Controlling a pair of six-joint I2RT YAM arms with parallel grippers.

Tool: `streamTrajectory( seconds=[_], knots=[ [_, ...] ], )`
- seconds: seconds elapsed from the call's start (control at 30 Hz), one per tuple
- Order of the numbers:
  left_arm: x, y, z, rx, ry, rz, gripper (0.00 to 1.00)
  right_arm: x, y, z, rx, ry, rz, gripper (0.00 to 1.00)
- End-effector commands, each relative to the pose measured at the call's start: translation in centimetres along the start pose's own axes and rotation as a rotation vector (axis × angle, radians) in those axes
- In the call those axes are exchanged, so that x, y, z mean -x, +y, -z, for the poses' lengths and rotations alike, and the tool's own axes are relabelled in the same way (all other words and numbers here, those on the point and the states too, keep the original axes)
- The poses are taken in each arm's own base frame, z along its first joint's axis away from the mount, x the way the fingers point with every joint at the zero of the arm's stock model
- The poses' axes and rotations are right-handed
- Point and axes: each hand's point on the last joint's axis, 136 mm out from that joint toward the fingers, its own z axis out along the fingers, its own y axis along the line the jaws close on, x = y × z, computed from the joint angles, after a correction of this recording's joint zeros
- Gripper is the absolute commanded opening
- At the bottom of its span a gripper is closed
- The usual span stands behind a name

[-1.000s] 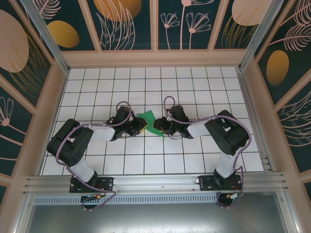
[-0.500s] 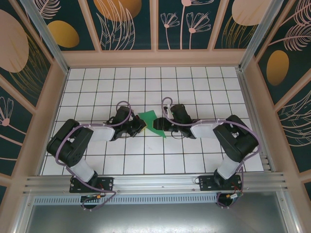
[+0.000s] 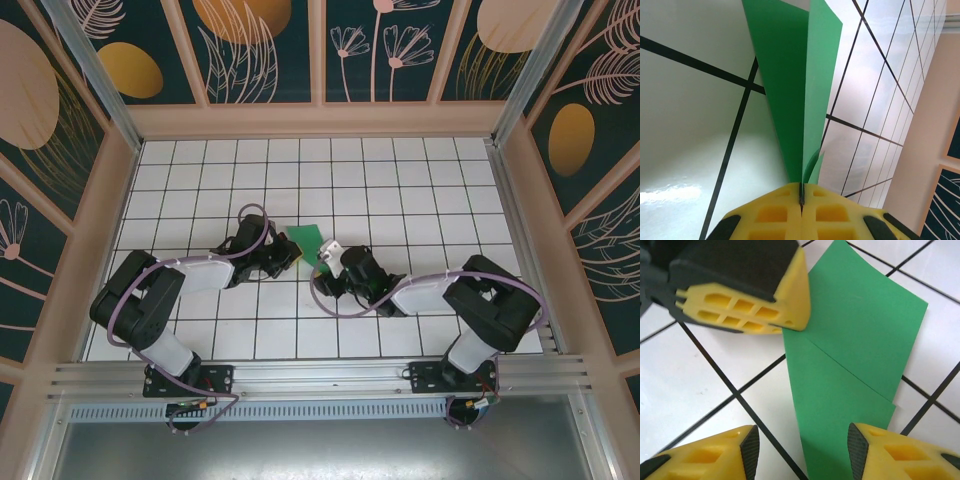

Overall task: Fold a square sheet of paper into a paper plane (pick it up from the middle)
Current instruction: Fold the wing for the fifth time at the center of the table.

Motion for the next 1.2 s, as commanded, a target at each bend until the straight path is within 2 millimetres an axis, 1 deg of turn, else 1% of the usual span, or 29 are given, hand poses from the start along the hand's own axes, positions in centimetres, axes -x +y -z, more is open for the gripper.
streamTrajectory(
  seconds=[0.0, 0.07, 0.17, 0.23, 0.43, 0.5, 0.6, 0.77, 0.97, 1.03, 1.1, 1.17],
  knots=[
    [-0.1, -1.1, 0.4, -0.014, 0.005, -0.007, 0.02, 2.0, -1.1, -0.3, -0.111, -0.094, 0.146, 0.52],
    [0.0, -1.1, 0.4, -0.012, 0.004, -0.007, 0.02, 1.9, -1.2, -0.6, -0.131, -0.103, 0.163, 0.52],
    [0.0, -1.0, 0.3, -0.008, 0.006, -0.006, 0.02, 2.3, -0.5, -1.0, -0.118, -0.130, 0.163, 0.51],
    [0.0, -1.0, 0.4, -0.006, 0.004, -0.004, 0.02, 2.2, -0.3, -1.4, -0.113, -0.128, 0.165, 0.50],
    [-0.1, -1.2, 0.6, -0.004, 0.004, -0.010, 0.02, 1.4, -0.6, -3.0, -0.146, -0.099, 0.208, 0.48],
    [0.0, -1.3, 0.7, -0.004, 0.001, -0.009, 0.03, 1.4, -1.0, -3.3, -0.168, -0.096, 0.210, 0.48],
    [-0.1, -1.2, 0.7, -0.003, 0.002, -0.009, 0.03, 1.5, -0.9, -3.8, -0.160, -0.096, 0.209, 0.47],
    [-0.2, -1.1, 0.8, 0.001, 0.003, -0.008, 0.05, 1.6, -1.0, -4.3, -0.168, -0.093, 0.208, 0.38],
    [0.1, -1.5, 1.1, 0.008, -0.004, -0.031, 0.10, 1.4, -1.1, -4.0, -0.166, -0.091, 0.195, 0.24],
    [0.4, -1.8, 1.4, 0.013, -0.016, -0.047, 0.13, 1.4, -0.8, -3.8, -0.151, -0.092, 0.185, 0.18],
    [0.9, -2.2, 1.7, 0.014, -0.029, -0.063, 0.19, 1.4, -0.7, -3.6, -0.135, -0.092, 0.168, 0.15],
    [1.6, -2.3, 2.4, 0.015, -0.047, -0.069, 0.22, 1.6, -0.4, -3.3, -0.113, -0.098, 0.148, 0.12]
  ],
)
